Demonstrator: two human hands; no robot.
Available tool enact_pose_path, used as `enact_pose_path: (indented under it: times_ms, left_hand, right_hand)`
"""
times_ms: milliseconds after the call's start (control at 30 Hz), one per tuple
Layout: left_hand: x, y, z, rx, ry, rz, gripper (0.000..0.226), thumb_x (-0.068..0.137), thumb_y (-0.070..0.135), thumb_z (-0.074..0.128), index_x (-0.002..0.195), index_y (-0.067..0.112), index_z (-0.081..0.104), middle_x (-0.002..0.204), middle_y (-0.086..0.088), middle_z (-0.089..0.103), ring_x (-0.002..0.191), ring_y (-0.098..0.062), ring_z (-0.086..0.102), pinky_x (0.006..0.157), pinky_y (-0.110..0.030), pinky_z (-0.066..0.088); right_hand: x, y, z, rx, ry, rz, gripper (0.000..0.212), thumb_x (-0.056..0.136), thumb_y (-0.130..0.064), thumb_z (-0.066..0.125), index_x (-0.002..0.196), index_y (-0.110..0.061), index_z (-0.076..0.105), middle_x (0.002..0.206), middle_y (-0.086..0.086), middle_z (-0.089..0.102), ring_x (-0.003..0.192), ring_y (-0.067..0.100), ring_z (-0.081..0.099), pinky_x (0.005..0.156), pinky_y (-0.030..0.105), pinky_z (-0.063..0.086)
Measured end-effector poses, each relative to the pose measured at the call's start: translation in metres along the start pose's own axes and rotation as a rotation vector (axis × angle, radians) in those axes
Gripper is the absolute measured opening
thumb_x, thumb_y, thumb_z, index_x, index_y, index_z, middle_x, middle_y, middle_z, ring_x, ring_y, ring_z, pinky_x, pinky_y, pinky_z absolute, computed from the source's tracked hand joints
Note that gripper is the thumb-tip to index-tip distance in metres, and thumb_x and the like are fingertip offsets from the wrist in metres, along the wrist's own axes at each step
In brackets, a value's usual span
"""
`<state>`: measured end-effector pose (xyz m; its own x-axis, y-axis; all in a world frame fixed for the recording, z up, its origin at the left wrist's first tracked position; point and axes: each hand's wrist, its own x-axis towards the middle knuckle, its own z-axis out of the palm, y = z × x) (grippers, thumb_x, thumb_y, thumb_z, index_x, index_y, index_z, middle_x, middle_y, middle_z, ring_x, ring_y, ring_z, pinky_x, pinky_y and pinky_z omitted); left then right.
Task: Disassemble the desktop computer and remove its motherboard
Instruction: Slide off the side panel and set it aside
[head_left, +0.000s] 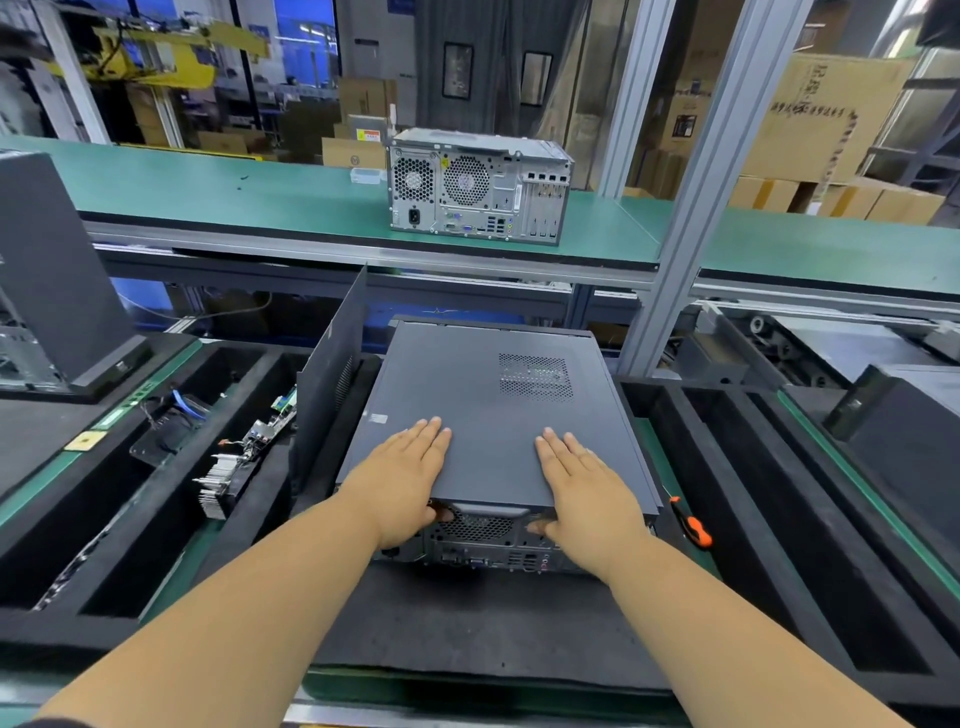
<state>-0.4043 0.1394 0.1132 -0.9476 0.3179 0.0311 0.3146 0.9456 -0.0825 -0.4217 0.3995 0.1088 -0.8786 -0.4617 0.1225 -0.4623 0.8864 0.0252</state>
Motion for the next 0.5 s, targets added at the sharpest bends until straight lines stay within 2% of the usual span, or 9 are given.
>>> enact_pose_path:
  times_ms: [167, 367, 500]
  left_hand:
    - [-0.001, 0.001, 0.0, -0.015, 0.006, -0.011, 0.096, 0.091, 0.045, 0.054, 0.153, 0.015, -0.012, 0.161, -0.004, -0.015, 0.149, -0.018, -0.008, 0.121, -0.031, -0.001]
    - [-0.006, 0.002, -0.003, -0.055, 0.019, -0.032, 0.098, 0.088, 0.05, 0.056, 0.154, 0.019, -0.009, 0.162, -0.001, -0.012, 0.149, -0.015, -0.007, 0.121, -0.029, 0.0]
    - [-0.017, 0.002, -0.011, -0.338, 0.085, -0.06, 0.094, 0.08, 0.058, 0.065, 0.154, 0.028, 0.014, 0.161, 0.01, 0.008, 0.148, -0.009, 0.006, 0.12, -0.029, 0.01]
  right_hand:
    - [-0.002, -0.001, 0.001, 0.002, 0.025, 0.003, 0.102, 0.086, -0.056, 0.06, 0.156, -0.018, -0.005, 0.163, -0.004, -0.008, 0.15, 0.017, -0.004, 0.12, 0.03, 0.002]
    - [-0.003, -0.004, -0.005, 0.018, -0.014, 0.022, 0.107, 0.083, -0.059, 0.062, 0.155, -0.019, -0.006, 0.163, -0.004, -0.009, 0.15, 0.017, -0.005, 0.12, 0.03, 0.001]
    - [-0.003, -0.003, -0.013, 0.049, -0.101, 0.018, 0.108, 0.083, -0.059, 0.062, 0.155, -0.021, -0.01, 0.162, -0.005, -0.015, 0.149, 0.017, -0.011, 0.122, 0.032, 0.0]
